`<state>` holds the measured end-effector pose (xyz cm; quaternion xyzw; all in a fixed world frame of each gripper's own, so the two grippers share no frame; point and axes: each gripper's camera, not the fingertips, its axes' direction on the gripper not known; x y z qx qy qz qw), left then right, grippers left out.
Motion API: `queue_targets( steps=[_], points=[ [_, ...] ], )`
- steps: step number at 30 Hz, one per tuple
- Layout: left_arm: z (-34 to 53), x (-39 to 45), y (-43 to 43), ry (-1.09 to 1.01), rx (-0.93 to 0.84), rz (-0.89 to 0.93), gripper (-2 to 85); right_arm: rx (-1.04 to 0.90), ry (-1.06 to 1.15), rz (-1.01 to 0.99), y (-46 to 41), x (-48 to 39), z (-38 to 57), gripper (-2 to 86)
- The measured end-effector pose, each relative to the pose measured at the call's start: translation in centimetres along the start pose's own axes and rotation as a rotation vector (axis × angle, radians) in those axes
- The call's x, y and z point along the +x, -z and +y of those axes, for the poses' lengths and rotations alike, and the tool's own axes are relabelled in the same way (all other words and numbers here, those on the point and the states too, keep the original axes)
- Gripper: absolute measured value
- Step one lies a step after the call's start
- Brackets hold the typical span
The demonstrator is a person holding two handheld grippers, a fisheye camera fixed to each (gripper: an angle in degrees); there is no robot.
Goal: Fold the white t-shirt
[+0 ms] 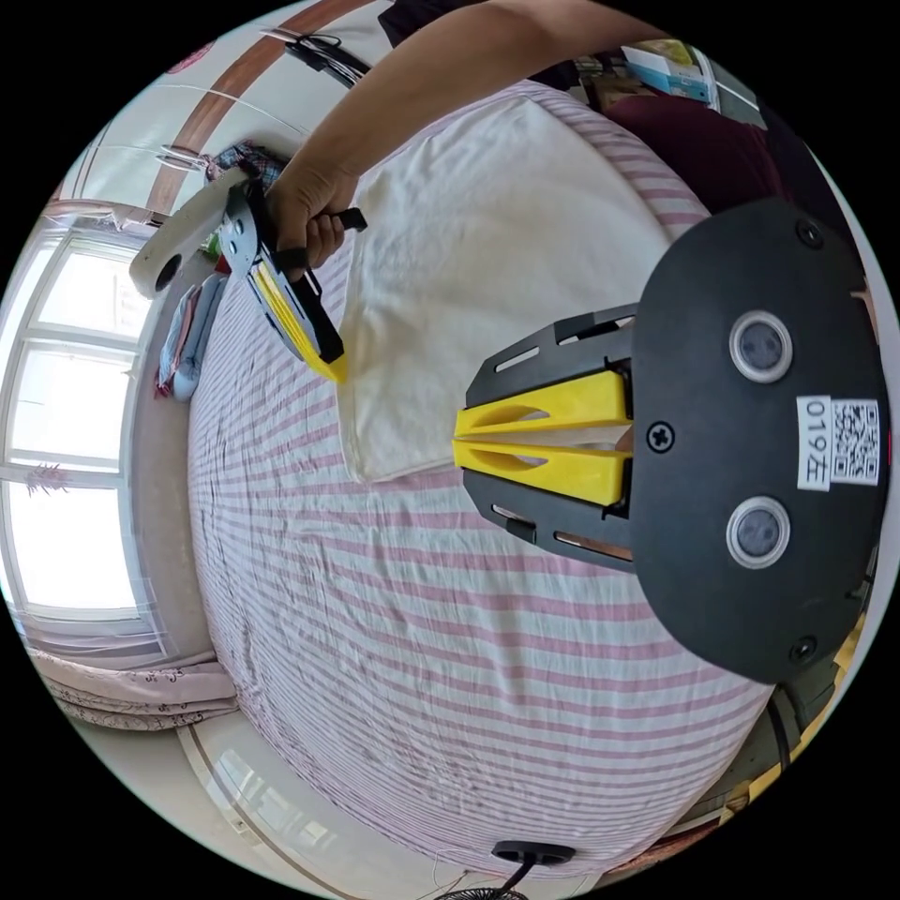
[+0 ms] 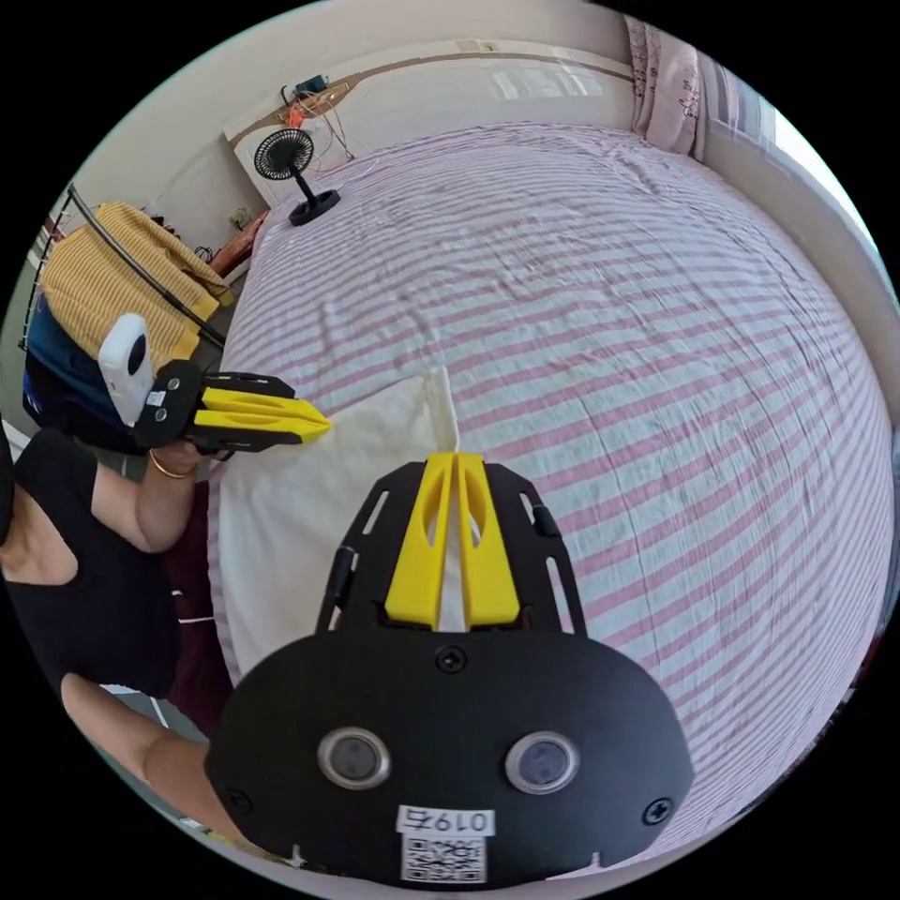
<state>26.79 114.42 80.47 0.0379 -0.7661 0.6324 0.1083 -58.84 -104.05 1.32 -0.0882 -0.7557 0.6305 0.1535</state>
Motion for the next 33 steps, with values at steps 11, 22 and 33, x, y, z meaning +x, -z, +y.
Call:
queue_targets(
  steps=[11, 22, 33],
  points=[
    [0.0, -2.9, -1.3, 0.08, 0.044, 0.14, 1.3, -0.038, 0.197, -0.039, -2.0, -4.5, 0.8, 3.6],
    [0.5, -5.5, -0.9, 0.189, 0.172, 0.211, 1.0, 0.057, 0.084, -0.195, -1.6, -2.6, 0.2, 0.5],
    [-0.7, -6.3, -4.0, 0.318, 0.24, 0.427, 0.8, -0.054, 0.202, -0.006, -2.4, -6.7, -1.0, -0.6]
  ],
)
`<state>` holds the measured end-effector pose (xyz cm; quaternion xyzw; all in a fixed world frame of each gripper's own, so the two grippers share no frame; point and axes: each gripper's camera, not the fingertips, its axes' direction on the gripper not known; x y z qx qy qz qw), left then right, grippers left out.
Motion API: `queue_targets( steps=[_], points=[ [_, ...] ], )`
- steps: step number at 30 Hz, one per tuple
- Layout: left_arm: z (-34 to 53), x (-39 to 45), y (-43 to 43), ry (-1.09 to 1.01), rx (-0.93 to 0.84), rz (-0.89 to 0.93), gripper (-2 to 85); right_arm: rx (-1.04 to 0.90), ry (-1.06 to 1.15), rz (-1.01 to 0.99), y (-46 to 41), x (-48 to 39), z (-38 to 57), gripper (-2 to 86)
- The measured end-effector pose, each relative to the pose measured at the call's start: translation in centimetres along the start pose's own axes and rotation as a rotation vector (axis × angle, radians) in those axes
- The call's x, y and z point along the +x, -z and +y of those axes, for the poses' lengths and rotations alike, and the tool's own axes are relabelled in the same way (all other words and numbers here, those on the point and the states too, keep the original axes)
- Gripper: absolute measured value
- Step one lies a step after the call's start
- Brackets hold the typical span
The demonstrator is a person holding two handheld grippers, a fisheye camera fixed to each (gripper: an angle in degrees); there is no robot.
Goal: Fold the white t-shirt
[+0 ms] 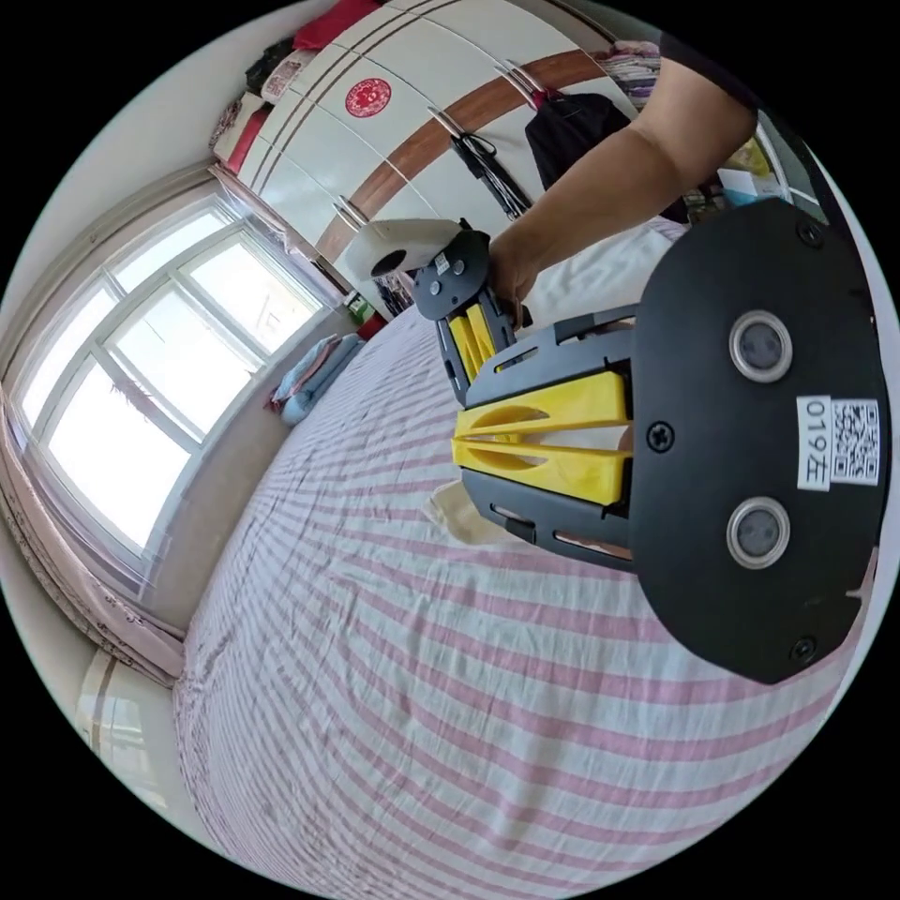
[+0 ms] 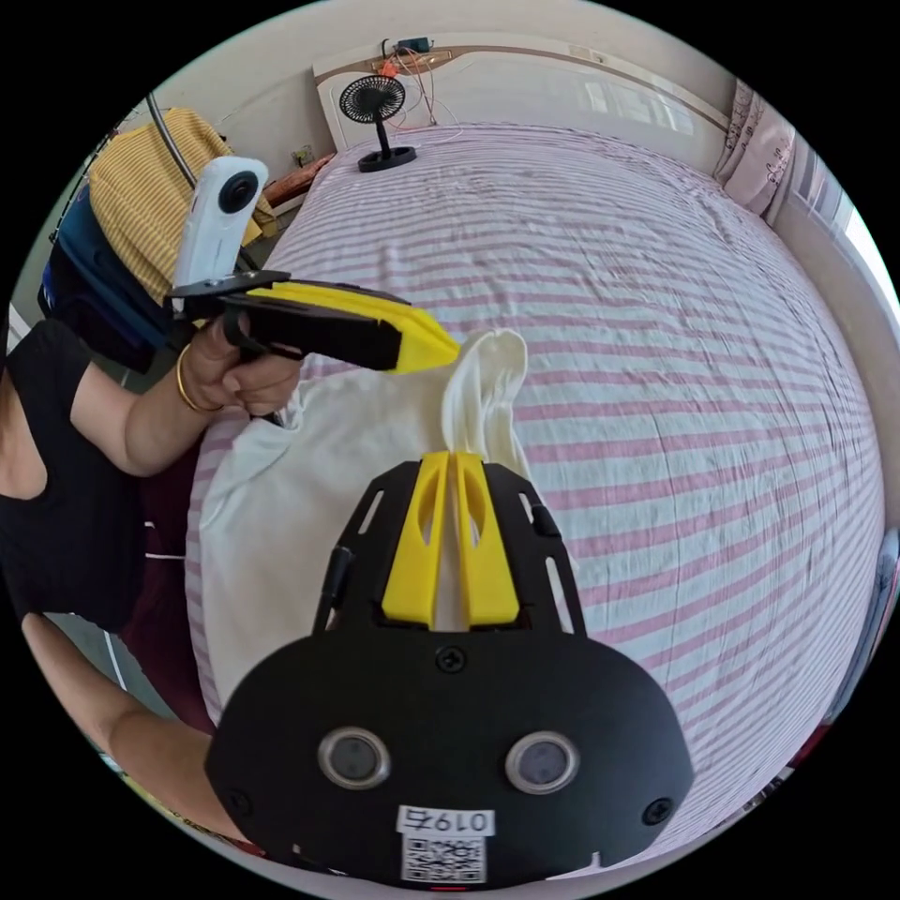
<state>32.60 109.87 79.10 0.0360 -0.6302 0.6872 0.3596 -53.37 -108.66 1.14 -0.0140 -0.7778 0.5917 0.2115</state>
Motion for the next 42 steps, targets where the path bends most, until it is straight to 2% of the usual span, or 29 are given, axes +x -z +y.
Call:
queue_targets(
  steps=[2, 7, 11, 14, 20, 29, 35, 42],
  points=[
    [-0.9, 0.9, -0.6, -0.005, -0.148, -0.125, 0.8, -0.001, 0.003, 0.0, 0.3, -0.2, -0.1, -0.6],
    [-1.2, 4.8, 3.4, -0.207, -0.043, -0.102, 0.8, -0.033, 0.026, 0.031, 0.7, -1.0, -0.7, -0.6],
    [-2.2, 8.4, 1.7, -0.377, -0.098, -0.278, 0.7, -0.052, 0.033, 0.057, 0.4, -1.7, -1.1, -0.5],
    [-3.5, 10.3, -1.5, -0.473, -0.133, -0.282, 0.7, -0.045, 0.031, 0.07, 0.4, -2.0, -0.9, -0.5],
    [-3.0, 9.9, -9.7, -0.465, -0.266, -0.351, 0.7, -0.03, 0.05, 0.116, 0.9, -2.7, -0.6, 0.2],
    [-2.3, 9.5, -13.4, -0.433, -0.318, -0.337, 0.6, 0.088, -0.009, 0.074, 4.0, 0.2, -0.9, 3.9],
    [-2.2, 9.6, -15.2, -0.435, -0.332, -0.345, 0.6, -0.034, 0.003, 0.065, 2.2, 1.9, -3.0, 5.0],
    [-2.5, 9.1, -16.2, -0.42, -0.325, -0.322, 0.6, -0.041, 0.01, 0.097, 2.4, 2.3, -2.9, -0.6]
  ],
)
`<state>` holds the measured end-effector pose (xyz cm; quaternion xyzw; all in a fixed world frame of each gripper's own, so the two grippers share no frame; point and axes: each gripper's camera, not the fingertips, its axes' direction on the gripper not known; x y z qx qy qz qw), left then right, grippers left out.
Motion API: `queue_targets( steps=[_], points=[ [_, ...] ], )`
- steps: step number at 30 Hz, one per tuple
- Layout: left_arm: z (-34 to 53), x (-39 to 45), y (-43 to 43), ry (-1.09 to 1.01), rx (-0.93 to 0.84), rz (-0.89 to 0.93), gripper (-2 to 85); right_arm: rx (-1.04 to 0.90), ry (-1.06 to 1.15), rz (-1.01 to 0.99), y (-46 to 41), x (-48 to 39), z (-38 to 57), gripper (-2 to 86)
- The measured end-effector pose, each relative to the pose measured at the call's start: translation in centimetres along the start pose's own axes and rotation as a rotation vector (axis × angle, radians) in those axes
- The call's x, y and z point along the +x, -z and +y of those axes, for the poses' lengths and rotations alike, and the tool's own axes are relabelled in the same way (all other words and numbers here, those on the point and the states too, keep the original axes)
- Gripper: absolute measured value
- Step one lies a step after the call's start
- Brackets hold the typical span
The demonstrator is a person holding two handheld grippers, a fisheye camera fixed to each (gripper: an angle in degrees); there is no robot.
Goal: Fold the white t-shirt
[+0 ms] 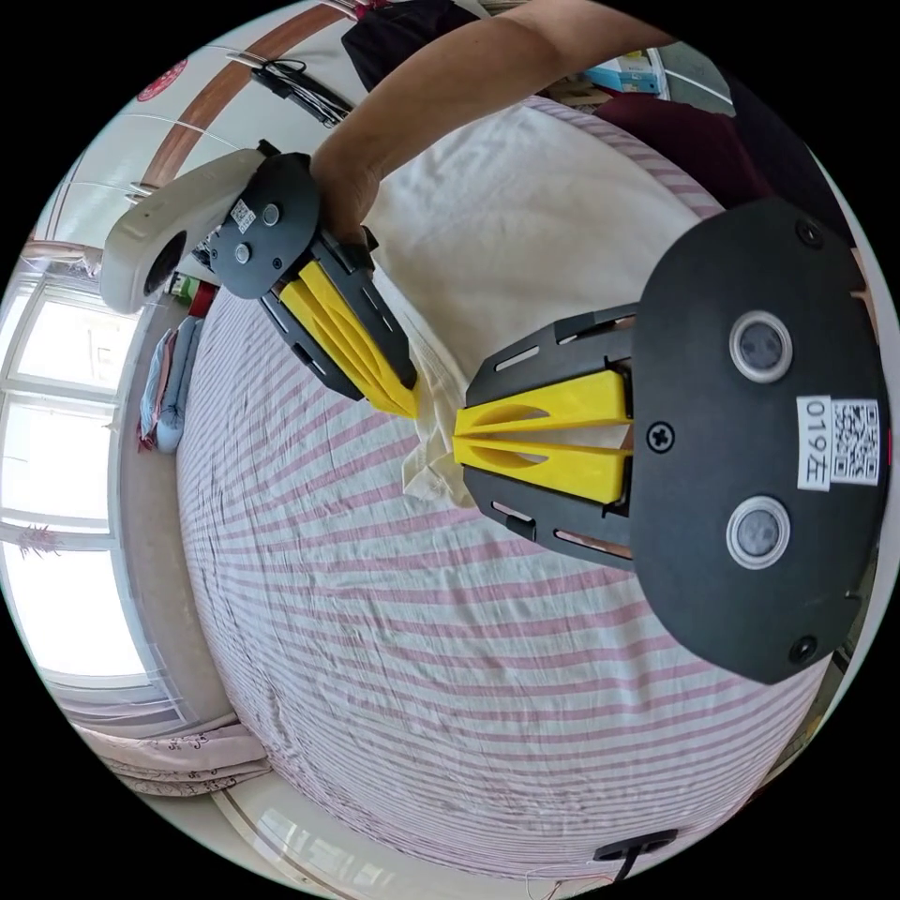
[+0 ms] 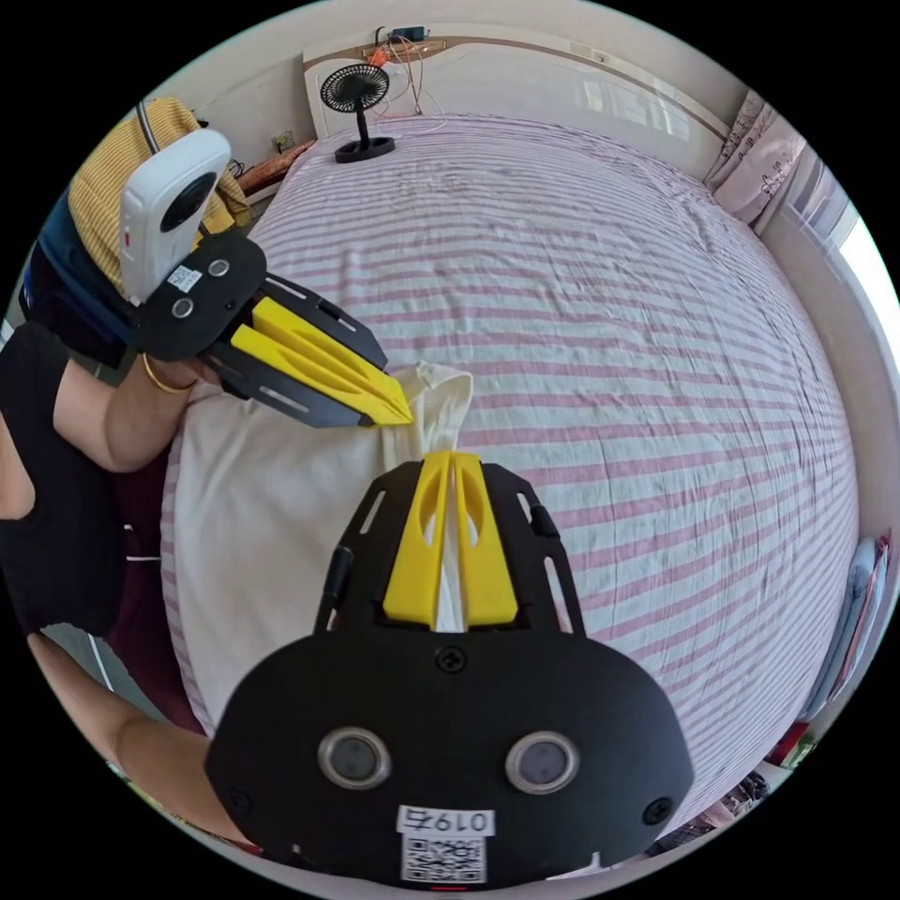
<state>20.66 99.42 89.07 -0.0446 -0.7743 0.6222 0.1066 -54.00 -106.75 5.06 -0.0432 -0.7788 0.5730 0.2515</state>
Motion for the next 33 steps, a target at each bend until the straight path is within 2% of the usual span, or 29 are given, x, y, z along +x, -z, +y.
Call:
queue_targets(
  steps=[11, 14, 19, 24, 33],
  points=[
    [-0.7, -1.1, -2.0, 0.035, -0.004, 0.012, 0.8, 0.015, -0.086, 0.055, -0.2, 2.4, 0.5, -0.6],
    [-0.8, -1.5, -2.2, 0.042, -0.004, 0.022, 0.8, 0.014, -0.091, 0.033, -0.4, 2.8, 0.9, -0.4],
    [-1.0, -1.9, -2.5, 0.043, -0.003, 0.029, 0.8, 0.123, -0.174, -0.066, 2.2, 5.3, 3.9, 1.6],
    [-1.3, -2.3, -2.5, 0.044, -0.004, 0.032, 0.7, 0.065, -0.196, -0.123, 2.4, 6.1, 6.5, 5.1],
    [-1.8, -2.7, -2.4, 0.042, -0.006, 0.025, 0.7, 0.014, -0.219, -0.154, 1.1, 5.8, 9.3, 3.9]
  ],
)
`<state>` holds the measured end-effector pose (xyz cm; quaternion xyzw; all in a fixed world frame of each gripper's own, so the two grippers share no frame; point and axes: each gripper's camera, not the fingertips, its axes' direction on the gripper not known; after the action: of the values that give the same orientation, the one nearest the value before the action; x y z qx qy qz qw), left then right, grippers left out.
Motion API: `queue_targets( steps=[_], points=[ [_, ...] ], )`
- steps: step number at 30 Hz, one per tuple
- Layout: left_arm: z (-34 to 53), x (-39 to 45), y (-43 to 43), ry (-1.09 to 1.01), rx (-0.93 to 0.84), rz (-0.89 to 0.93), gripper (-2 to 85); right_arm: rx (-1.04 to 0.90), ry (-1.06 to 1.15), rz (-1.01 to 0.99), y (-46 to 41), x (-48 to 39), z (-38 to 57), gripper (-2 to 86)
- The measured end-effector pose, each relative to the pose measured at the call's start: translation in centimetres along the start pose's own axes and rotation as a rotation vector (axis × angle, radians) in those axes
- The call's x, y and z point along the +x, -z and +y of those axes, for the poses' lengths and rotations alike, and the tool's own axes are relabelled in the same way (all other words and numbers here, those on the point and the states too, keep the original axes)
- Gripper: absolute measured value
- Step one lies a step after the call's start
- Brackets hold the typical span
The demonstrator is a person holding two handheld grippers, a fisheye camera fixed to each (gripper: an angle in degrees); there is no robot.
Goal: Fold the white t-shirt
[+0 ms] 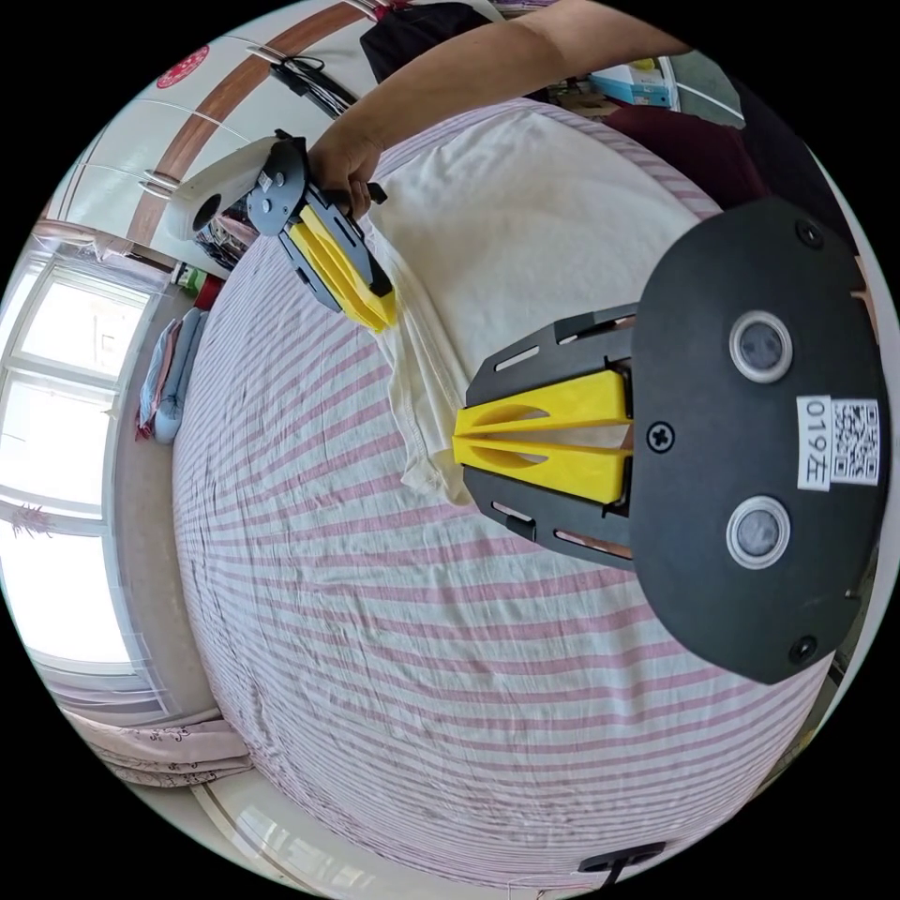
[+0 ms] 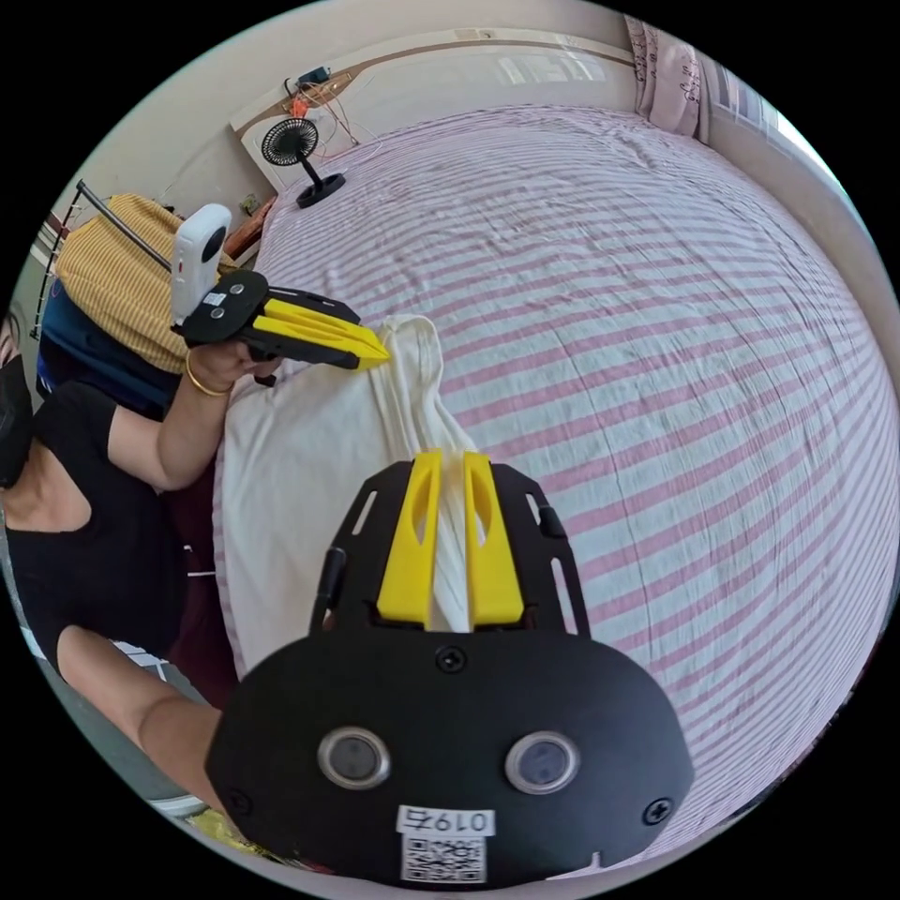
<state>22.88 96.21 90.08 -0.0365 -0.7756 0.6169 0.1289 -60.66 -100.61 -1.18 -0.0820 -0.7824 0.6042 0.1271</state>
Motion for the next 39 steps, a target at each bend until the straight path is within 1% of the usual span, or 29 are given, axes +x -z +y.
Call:
queue_targets(
  steps=[4, 10, 12, 17, 20, 22, 23, 25, 27, 29, 31, 35, 38, 39],
  points=[
    [-0.1, -0.2, 0.3, -0.001, 0.0, -0.003, 0.8, 0.002, 0.013, 0.03, -0.4, -0.8, 0.7, -0.3],
    [-0.3, -0.7, 1.1, 0.015, 0.011, -0.003, 0.8, 0.074, -0.02, 0.071, -0.4, -1.5, 2.5, -0.9],
    [-0.4, -0.9, 1.2, 0.02, 0.01, -0.002, 0.8, 0.063, -0.041, 0.08, -1.2, -1.6, 3.0, -0.9],
    [-0.4, -1.3, 2.0, 0.03, 0.008, 0.002, 0.7, 0.045, -0.052, 0.111, -3.0, -3.1, 4.1, -0.6],
    [-0.3, -1.6, 2.7, 0.043, 0.006, 0.012, 0.8, 0.07, -0.048, 0.079, -3.4, -4.3, 5.1, 0.6],
    [-0.3, -1.8, 3.1, 0.046, 0.008, 0.016, 0.8, 0.067, -0.077, 0.13, -3.5, -5.3, 5.8, 3.9],
    [-0.2, -1.8, 3.4, 0.048, 0.01, 0.018, 0.8, 0.082, -0.079, 0.141, -3.3, -5.6, 6.1, 4.2],
    [-0.1, -2.0, 4.0, 0.054, 0.016, 0.026, 0.8, 0.173, -0.05, 0.132, -2.2, -7.5, 7.7, 4.8],
    [0.0, -2.2, 4.6, 0.064, 0.023, 0.034, 0.8, 0.22, 0.009, 0.132, -1.8, -9.7, 9.1, 4.7],
    [0.2, -2.5, 5.5, 0.08, 0.035, 0.045, 0.8, 0.225, 0.082, 0.156, -2.1, -12.4, 10.5, 4.4],
    [0.4, -2.8, 6.3, 0.097, 0.05, 0.059, 0.9, 0.191, 0.156, 0.228, -3.6, -15.9, 11.8, 4.3],
    [1.0, -3.2, 8.5, 0.134, 0.106, 0.062, 1.0, 0.132, 0.233, 0.385, -6.9, -20.4, 13.1, 4.9],
    [1.8, -3.8, 10.6, 0.183, 0.179, 0.074, 1.0, 0.073, 0.273, 0.538, -9.9, -23.8, 14.1, 7.0],
    [2.0, -3.9, 11.1, 0.192, 0.196, 0.075, 1.0, 0.047, 0.292, 0.617, -11.2, -25.1, 14.6, 7.0]
  ],
)
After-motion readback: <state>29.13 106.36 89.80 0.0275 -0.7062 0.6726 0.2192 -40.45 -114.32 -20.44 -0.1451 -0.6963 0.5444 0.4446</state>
